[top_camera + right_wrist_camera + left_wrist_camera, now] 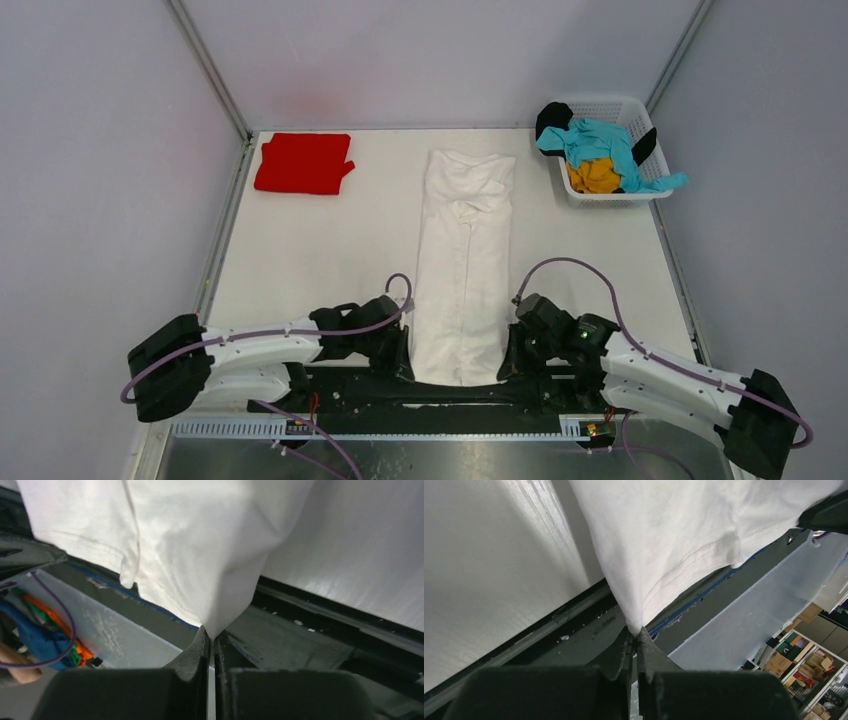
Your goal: Fold and stack the t-shirts
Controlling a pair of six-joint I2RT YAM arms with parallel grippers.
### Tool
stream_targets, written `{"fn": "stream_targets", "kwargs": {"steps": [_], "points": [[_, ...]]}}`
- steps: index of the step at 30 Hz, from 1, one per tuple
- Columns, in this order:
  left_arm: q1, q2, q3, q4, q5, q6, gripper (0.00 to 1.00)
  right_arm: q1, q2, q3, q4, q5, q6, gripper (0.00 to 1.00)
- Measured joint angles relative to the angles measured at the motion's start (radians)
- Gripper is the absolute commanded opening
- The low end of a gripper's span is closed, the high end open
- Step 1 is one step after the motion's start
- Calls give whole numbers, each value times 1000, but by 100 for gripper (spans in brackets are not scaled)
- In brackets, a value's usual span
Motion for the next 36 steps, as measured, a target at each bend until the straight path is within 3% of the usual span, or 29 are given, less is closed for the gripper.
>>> {"fn": "stream_targets", "kwargs": {"steps": [8,13,21,25,36], "points": [[11,-58,113,-103,-151,29,0,14,-100,24,-32,79,35,0],[113,-5,256,-98,-198,99,0,-18,-57,129,-38,197,-11,0],[301,223,522,-90,-239,259,0,-271,158,288,85,233,-180,0],[379,345,610,-90,-239,304,0,-332,280,379,127,230,-249,0],[476,637,900,-132,-234,391,0,-503,586,555,224,169,-343,0]]}}
